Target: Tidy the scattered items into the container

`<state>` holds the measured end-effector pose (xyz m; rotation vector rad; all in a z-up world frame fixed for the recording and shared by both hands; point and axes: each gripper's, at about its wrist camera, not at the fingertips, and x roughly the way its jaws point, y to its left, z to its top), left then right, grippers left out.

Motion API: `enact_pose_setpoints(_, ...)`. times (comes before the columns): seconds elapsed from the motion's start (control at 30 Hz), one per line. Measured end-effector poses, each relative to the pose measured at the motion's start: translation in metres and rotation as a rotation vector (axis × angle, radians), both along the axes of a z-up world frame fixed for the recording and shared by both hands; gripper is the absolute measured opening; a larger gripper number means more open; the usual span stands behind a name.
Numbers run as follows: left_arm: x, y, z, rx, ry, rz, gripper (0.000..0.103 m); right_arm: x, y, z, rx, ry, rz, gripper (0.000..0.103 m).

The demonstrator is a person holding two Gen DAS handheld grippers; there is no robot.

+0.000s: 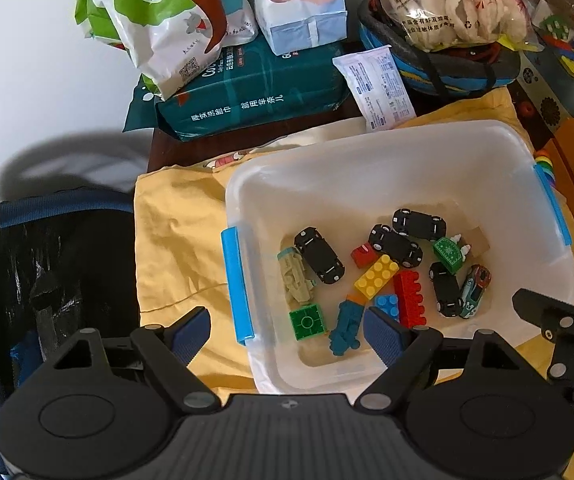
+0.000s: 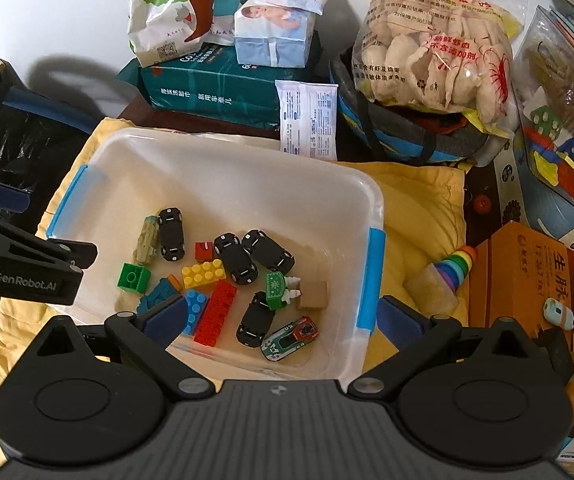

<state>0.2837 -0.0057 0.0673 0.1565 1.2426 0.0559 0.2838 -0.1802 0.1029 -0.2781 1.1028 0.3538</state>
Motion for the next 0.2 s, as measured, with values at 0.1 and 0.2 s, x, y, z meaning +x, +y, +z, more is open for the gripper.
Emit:
enact_pose_setpoints(0.1, -0.0002, -0.0021, 0.0009, 0.007, -0.015, -0.001, 0.086, -0.0002, -0.0012, -0.0030, -0.001, 0.006, 0.001, 0.103)
enact_pose_setpoints(0.2, 0.0011, -0.0038, 0.0015, 0.017, -0.017, 0.000, 0.086, -0.0003, -0.0023, -0.0050, -0.001, 0.010, -0.001, 0.103)
